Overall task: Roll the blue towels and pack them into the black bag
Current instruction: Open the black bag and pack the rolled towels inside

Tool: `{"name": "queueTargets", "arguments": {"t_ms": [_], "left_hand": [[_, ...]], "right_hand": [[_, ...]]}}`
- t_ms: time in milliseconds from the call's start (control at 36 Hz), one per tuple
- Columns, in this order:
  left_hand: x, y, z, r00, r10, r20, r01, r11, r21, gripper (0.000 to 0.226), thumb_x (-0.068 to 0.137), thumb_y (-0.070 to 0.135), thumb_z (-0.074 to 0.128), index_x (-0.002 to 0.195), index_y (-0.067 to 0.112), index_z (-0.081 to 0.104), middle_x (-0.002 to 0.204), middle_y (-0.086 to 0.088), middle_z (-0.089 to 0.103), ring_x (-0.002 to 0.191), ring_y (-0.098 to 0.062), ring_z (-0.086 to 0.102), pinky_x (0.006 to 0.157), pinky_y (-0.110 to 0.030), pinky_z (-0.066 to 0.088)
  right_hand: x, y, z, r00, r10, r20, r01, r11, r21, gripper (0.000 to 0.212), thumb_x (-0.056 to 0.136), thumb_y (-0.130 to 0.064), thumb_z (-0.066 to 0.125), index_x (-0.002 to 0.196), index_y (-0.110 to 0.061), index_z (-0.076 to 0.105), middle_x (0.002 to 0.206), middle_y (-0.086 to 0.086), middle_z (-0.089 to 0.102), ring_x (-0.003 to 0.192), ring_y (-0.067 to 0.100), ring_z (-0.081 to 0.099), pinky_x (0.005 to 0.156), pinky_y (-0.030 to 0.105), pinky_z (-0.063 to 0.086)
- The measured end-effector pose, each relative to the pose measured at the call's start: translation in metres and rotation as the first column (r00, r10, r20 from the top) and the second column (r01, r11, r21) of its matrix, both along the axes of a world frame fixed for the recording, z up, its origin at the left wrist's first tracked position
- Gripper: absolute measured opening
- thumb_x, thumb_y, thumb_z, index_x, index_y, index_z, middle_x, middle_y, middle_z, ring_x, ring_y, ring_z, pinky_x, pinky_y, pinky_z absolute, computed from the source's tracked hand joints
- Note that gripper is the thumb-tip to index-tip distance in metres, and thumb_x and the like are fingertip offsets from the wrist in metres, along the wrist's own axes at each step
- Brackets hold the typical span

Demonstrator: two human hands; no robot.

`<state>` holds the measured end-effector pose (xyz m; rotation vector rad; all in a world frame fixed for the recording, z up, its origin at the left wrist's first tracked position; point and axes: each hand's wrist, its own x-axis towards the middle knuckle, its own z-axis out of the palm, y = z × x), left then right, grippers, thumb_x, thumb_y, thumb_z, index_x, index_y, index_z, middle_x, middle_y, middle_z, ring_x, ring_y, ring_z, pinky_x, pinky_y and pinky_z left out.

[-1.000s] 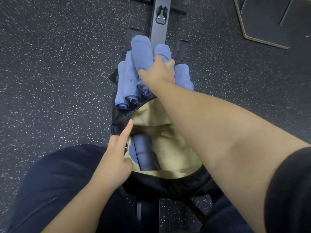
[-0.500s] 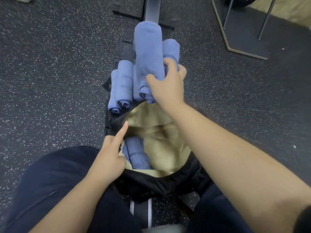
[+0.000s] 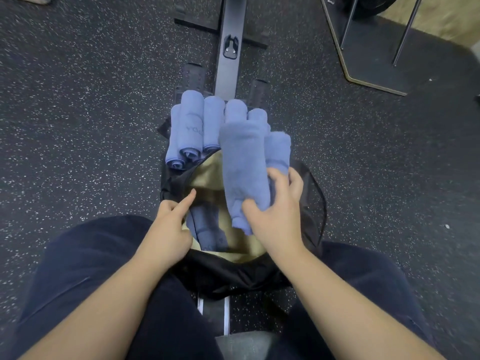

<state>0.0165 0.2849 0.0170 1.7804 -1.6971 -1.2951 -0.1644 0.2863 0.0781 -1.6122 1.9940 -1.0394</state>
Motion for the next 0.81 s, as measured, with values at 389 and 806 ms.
{"name": "queueTargets", "arguments": {"t_ms": [389,806], "left_hand": [[-0.003,0.002,0.01,1.0,-0.011,0.005,0.011,0.997,0.071,0.094,0.079,-0.009,0.043,0.153,0.031,0.002,0.105,0.004,0.032,0.085,-0.011,0.045,0.073,-0.022,0.031],[-0.001,0.002,0.007,1.0,0.008,-0.004,-0.008,0.999,0.044,0.096,0.079,-0.009,0.041,0.151,0.041,0.002,0.103,0.004,0.033,0.079,-0.003,0.046,0.062,-0.013,0.035]], "right_hand": [[-0.024,0.023,-0.05,0.825,0.398,-0.401,-0.274,0.903,0.331,0.061,0.058,-0.034,0.064,0.115,-0.025,0.047,0.14,0.024,0.036,0.101,0.043,0.052,0.078,0.045,0.05],[-0.034,0.014,-0.076,0.859,0.282,-0.427,-0.014,0.847,0.532,0.049,0.076,-0.036,0.061,0.122,-0.027,0.045,0.139,0.007,0.021,0.106,0.034,0.042,0.085,0.038,0.042]]}}
